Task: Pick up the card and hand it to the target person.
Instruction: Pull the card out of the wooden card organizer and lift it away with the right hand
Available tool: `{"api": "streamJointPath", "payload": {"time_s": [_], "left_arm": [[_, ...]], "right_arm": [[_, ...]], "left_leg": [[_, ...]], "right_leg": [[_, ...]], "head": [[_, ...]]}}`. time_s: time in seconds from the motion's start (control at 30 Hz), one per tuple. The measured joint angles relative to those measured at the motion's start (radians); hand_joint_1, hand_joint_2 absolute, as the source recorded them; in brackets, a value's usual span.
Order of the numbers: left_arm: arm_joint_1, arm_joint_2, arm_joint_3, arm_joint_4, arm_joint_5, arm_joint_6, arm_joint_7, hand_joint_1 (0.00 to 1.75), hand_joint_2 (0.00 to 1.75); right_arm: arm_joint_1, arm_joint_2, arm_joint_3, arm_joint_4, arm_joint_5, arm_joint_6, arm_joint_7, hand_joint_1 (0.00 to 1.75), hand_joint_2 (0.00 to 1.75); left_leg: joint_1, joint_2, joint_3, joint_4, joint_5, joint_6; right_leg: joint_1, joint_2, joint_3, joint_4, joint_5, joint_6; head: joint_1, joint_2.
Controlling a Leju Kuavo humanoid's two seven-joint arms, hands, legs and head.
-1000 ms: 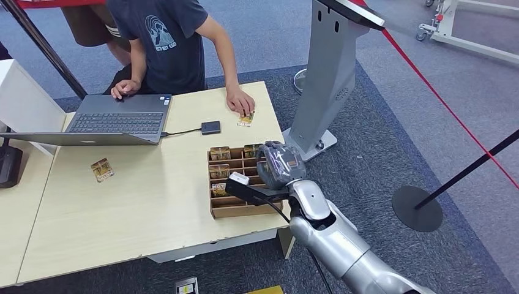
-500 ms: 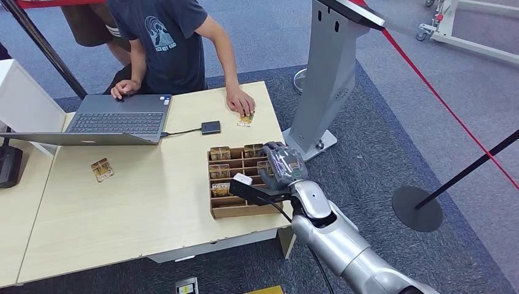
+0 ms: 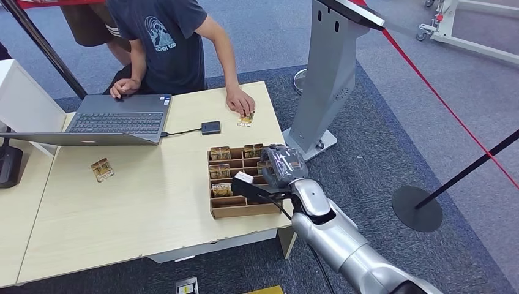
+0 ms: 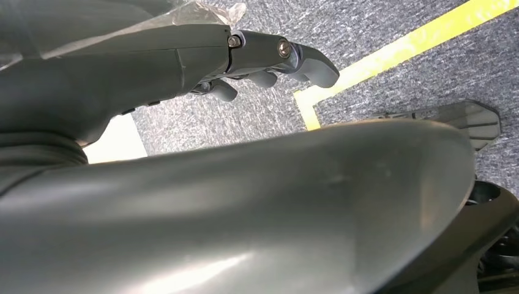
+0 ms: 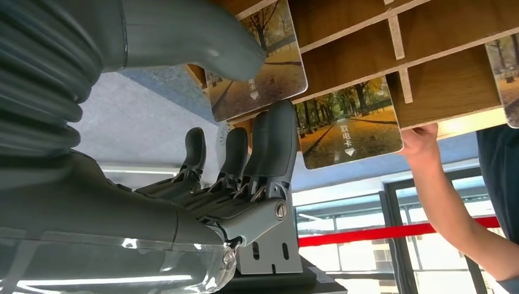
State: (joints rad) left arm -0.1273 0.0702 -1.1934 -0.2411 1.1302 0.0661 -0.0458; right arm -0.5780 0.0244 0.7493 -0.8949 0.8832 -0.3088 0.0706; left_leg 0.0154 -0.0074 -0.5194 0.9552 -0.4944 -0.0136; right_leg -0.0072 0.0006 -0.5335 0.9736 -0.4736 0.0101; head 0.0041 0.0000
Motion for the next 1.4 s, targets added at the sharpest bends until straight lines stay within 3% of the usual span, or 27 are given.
{"api": "streamJointPath", "payload": {"time_s": [0.63, 0.9, 1.4], "left_arm": [[0.0, 0.0, 0.001, 0.0, 0.004, -0.003, 0.0, 0.0, 0.0], [0.0, 0.0, 0.001, 0.0, 0.005, -0.001, 0.0, 0.0, 0.0], [0.001, 0.0, 0.001, 0.0, 0.008, 0.002, 0.0, 0.0, 0.0]], "right_arm": [[-0.008, 0.004, -0.014, 0.044, 0.005, -0.013, 0.0, 1.01, 1.75], [-0.008, 0.004, -0.017, 0.047, 0.01, 0.0, -0.001, 1.3, 1.75], [0.013, 0.012, -0.016, -0.01, 0.002, -0.004, -0.036, 1.31, 1.75]], "left_leg": [[0.0, 0.0, 0.0, 0.0, 0.0, 0.0], [0.0, 0.0, 0.0, 0.0, 0.0, 0.0], [0.0, 0.0, 0.0, 0.0, 0.0, 0.0]], "right_leg": [[0.0, 0.0, 0.0, 0.0, 0.0, 0.0], [0.0, 0.0, 0.0, 0.0, 0.0, 0.0], [0.0, 0.0, 0.0, 0.0, 0.0, 0.0]], "head": [[0.0, 0.0], [0.0, 0.0], [0.0, 0.0]]}}
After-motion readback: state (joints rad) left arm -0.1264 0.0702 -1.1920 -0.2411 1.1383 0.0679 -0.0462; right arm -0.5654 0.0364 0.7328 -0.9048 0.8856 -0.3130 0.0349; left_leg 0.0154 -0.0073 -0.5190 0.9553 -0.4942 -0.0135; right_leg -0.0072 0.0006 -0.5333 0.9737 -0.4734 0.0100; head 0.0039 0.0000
